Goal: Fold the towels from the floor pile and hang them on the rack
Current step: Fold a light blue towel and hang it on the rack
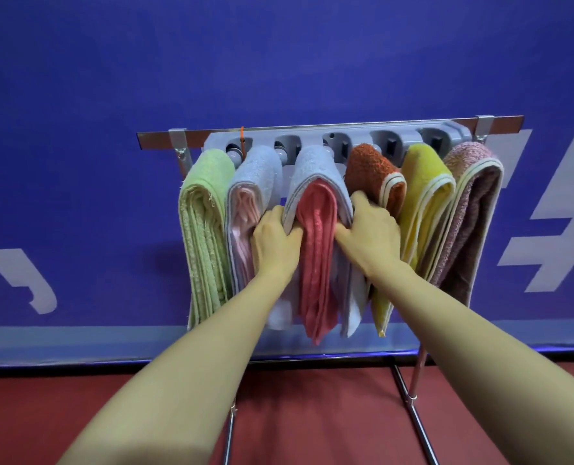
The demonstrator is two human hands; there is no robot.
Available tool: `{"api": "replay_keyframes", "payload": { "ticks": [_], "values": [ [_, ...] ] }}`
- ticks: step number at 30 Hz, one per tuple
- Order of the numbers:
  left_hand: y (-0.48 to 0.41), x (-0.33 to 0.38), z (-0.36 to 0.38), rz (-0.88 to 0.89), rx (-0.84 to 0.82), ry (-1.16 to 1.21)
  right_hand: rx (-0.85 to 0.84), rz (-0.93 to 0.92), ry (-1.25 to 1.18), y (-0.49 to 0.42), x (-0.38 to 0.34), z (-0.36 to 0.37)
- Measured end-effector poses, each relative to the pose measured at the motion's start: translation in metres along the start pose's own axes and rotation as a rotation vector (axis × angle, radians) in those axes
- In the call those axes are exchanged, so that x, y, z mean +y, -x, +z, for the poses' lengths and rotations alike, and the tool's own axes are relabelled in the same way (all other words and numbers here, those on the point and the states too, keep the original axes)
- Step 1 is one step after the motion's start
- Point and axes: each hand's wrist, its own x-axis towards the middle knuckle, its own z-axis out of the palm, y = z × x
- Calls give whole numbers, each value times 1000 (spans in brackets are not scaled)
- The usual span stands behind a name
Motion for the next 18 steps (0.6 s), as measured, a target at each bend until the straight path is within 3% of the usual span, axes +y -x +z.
{"api": "replay_keyframes", "payload": {
  "ticks": [6, 11, 15, 18],
  "values": [
    [8, 0, -14, 68, -39, 159, -19, -38, -176, 5, -6, 8],
    [13, -4, -12, 122, -88, 25, -77, -69, -196, 17, -7, 17],
    [24, -7, -10, 45, -153, -63, -180, 77, -175, 31, -4, 27],
    [26, -9, -10, -67, -217, 8, -218, 199, -278, 35, -2, 30]
  ]
}}
